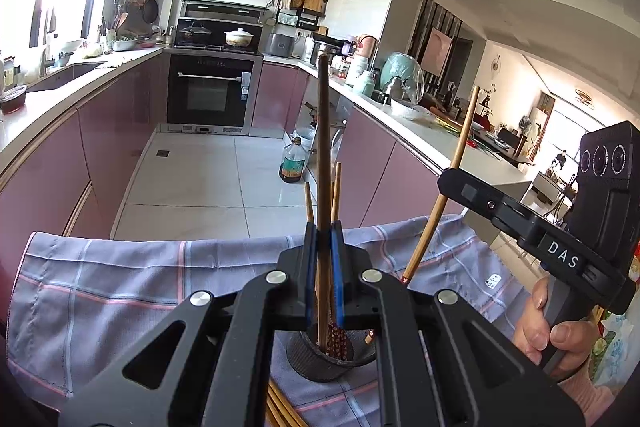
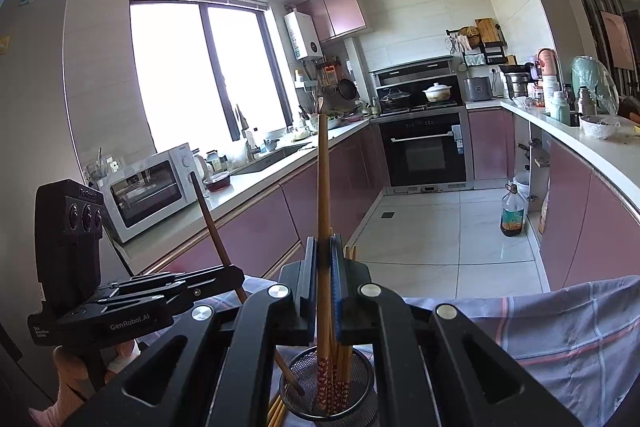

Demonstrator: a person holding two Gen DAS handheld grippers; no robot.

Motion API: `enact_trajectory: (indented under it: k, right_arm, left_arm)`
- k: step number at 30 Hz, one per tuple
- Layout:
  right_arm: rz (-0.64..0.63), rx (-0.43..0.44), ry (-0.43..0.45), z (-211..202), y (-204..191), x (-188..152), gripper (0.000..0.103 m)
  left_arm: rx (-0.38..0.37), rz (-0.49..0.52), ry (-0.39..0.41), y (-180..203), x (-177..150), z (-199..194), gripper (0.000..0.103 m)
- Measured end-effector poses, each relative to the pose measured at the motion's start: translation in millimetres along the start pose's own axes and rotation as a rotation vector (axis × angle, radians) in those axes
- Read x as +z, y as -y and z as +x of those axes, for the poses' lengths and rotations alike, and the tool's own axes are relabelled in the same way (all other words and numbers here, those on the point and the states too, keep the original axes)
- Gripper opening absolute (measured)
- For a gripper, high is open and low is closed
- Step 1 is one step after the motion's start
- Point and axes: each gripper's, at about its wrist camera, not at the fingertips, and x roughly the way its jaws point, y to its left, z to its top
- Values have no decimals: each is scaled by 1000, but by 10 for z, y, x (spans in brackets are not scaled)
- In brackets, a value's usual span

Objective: Organize utensils
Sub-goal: 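Lower both chopsticks into the mesh cup and open both tools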

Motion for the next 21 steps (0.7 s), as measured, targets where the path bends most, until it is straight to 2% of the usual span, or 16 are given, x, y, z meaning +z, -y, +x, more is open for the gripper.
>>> enact_trajectory:
  k: [5,10,16,21]
  right_arm:
    - [-9,-5,-35,90,-10,-28,5]
    - [-23,-12,-124,262,-1,-130,5]
    - [-13,-15,-252,511,51,-302,5]
    - [7,-25,-292,642,106,-378,6]
  left_arm:
    - [1,15,-25,7,1,72,8]
    - [0,33,-61,-4,-50,156,8]
    - [-2,60,-141,-32,-166,302,7]
    - [-3,72,-173,-37,-215,419,8]
